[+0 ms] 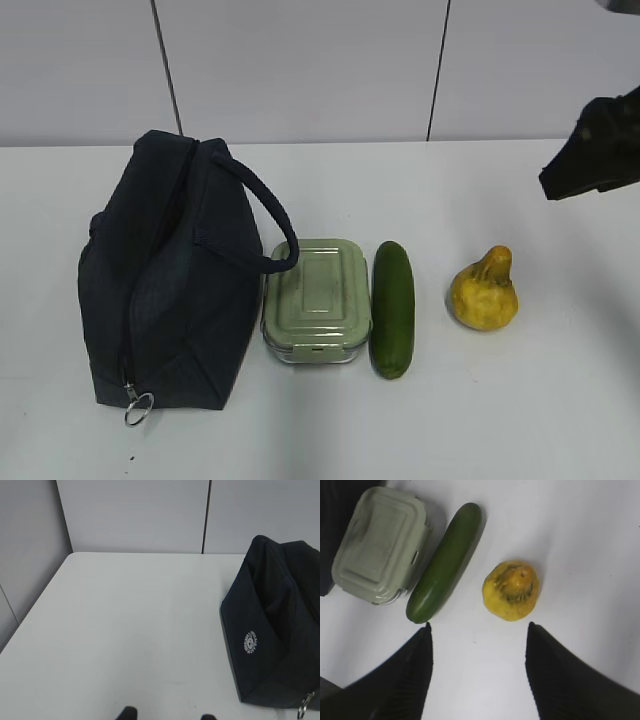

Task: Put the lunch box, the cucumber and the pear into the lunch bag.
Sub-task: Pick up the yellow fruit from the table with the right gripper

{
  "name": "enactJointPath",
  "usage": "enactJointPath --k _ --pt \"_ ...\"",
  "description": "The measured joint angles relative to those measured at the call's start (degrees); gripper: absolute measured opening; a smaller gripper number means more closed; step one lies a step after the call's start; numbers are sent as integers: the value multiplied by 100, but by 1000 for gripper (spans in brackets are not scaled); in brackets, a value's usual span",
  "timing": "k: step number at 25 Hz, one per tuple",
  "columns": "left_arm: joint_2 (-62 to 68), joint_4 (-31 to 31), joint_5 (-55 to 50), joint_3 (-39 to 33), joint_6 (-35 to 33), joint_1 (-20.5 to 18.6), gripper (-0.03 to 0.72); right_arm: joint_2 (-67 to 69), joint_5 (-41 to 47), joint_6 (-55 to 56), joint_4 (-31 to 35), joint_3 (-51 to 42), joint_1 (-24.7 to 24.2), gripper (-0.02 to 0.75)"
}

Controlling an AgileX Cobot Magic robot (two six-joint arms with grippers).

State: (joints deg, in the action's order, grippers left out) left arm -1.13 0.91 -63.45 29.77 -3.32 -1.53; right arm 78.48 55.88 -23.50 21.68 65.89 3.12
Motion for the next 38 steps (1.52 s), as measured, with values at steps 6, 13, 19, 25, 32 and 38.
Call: enactJointPath --k 6,13,19,25,32,38 --pt "0 0 0 0 0 0 246 1106 218 52 35 741 9 460" --pt "0 0 0 0 0 0 246 2402 1026 535 -204 1681 123 463" --pt "0 0 0 0 0 0 246 3149 1326 996 -941 2178 506 500" --pt "0 0 0 0 0 0 246 3410 1300 1434 -1275 2253 552 503" --pt "0 0 0 0 0 0 246 3653 1221 1503 -1385 2261 552 502" --pt "0 0 0 0 0 0 246 3787 1173 1512 -1385 2261 552 410"
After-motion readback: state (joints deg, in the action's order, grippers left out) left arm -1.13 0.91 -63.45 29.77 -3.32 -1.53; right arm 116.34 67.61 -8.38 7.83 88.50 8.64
